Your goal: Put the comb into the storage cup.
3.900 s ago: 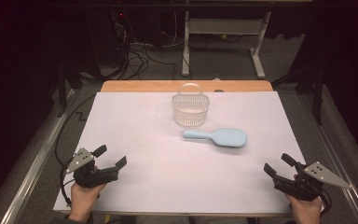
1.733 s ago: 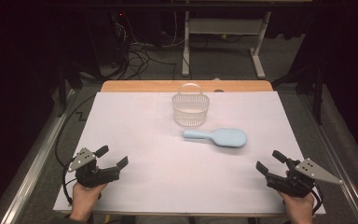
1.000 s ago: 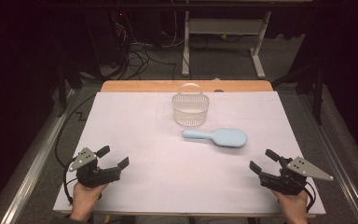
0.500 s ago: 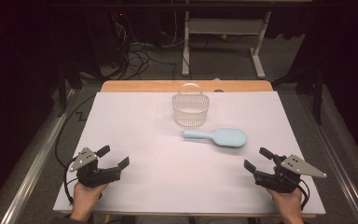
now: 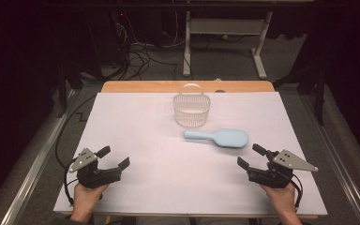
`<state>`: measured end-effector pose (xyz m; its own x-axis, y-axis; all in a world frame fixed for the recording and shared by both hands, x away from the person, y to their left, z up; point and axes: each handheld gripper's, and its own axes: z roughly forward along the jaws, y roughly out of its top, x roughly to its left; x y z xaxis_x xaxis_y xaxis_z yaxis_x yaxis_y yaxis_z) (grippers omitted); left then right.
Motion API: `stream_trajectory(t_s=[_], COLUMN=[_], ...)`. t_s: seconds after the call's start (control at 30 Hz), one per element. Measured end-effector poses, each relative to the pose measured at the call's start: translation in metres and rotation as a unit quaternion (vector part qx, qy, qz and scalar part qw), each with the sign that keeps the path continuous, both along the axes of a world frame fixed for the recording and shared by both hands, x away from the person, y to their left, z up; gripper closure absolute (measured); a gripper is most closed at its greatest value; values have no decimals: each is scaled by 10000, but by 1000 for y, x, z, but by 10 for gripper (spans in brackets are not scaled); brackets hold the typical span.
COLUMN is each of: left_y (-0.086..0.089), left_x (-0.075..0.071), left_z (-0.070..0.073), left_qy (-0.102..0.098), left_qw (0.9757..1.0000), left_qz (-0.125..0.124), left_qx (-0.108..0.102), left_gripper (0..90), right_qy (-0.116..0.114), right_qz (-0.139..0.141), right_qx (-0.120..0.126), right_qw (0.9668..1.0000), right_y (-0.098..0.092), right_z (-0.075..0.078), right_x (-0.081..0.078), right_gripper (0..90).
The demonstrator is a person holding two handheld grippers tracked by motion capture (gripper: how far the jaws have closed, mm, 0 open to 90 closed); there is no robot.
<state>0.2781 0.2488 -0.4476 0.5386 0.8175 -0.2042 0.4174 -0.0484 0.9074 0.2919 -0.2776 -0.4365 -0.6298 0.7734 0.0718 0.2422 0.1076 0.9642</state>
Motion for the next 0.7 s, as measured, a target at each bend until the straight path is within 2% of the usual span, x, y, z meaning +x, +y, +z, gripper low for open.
stream_trajectory(t_s=[0.4, 0.7], left_y=[-2, -2], left_x=[1, 1], left_z=[0, -1], left_qy=[-1, 15], left_qw=[10000, 10000], left_qz=[-46, -54], left_qx=[64, 38], left_gripper=[70, 70], right_qy=[4, 48], right_qz=[108, 217], right_qx=[-13, -39], right_qw=[9999, 9997], right_y=[16, 31], right_z=[4, 4], right_x=[13, 23], right_gripper=[220, 229])
